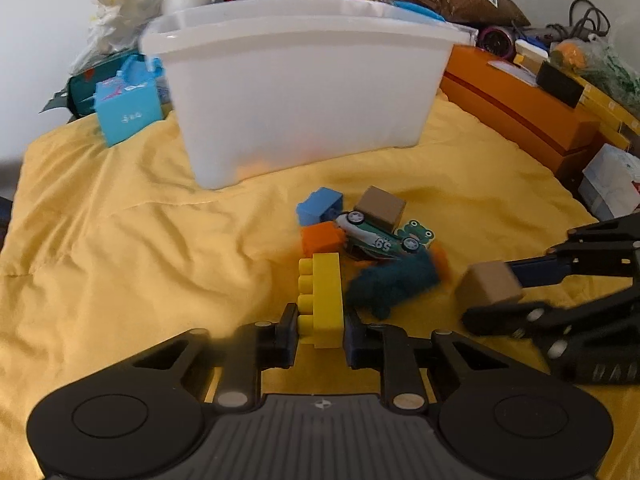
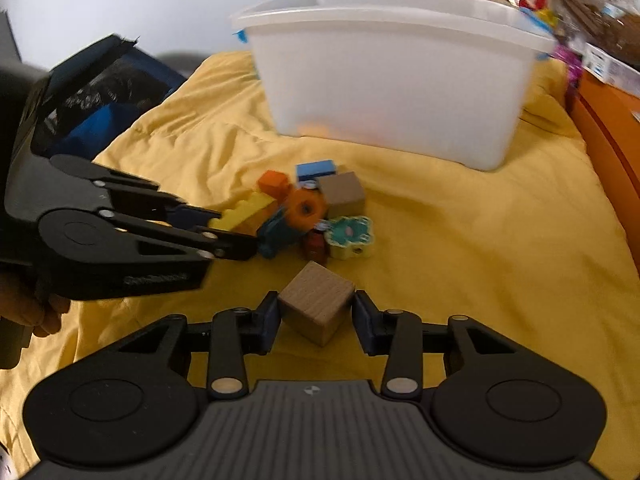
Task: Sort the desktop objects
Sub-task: 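Grasp the yellow brick with the left tool while the right tool grasps the wooden block, then carry the yellow brick and wooden block over the white bin and open both tools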
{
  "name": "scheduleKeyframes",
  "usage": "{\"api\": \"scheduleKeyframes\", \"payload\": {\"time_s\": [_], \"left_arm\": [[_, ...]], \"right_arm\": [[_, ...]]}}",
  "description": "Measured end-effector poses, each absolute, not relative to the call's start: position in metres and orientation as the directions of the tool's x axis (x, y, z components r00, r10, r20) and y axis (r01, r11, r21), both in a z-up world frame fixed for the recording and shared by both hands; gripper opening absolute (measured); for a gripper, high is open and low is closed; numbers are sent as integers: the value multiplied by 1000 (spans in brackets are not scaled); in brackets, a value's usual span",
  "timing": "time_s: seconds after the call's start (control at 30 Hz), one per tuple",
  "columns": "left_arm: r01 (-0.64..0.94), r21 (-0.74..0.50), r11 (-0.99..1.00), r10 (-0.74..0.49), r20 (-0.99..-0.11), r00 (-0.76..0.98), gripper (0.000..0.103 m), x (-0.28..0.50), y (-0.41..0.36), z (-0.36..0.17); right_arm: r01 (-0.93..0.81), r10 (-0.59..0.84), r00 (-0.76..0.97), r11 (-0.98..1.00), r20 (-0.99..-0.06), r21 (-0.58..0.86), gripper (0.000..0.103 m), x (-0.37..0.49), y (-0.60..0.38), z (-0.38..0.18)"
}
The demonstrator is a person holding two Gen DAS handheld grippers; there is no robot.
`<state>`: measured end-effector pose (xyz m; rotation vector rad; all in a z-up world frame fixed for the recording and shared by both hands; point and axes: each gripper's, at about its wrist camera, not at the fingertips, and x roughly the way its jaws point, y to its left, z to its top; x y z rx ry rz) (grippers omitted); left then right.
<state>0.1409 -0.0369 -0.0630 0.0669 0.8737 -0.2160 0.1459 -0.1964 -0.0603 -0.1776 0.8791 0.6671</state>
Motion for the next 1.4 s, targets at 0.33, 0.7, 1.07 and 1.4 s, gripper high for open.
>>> {"api": "scheduleKeyframes", "payload": {"time_s": [0.33, 0.7, 1.07, 1.4], "left_arm": [[129, -81, 988, -147, -720, 678, 25, 106, -5, -28], [106, -124, 987, -160, -619, 769, 25, 131, 9, 55], [115, -152, 982, -182, -575, 798, 25, 191, 10, 126], [108, -155, 982, -181, -610, 771, 25, 242, 12, 149]], "right_arm": [[-518, 467, 483, 834, -740, 188, 43, 145, -239, -47], [-524, 545, 591, 820, -595, 231, 43, 175, -242, 40], [-525, 560, 639, 818, -526, 234, 43, 237, -236, 119], [-526, 546, 634, 824, -547, 213, 43, 281, -230, 148]]}}
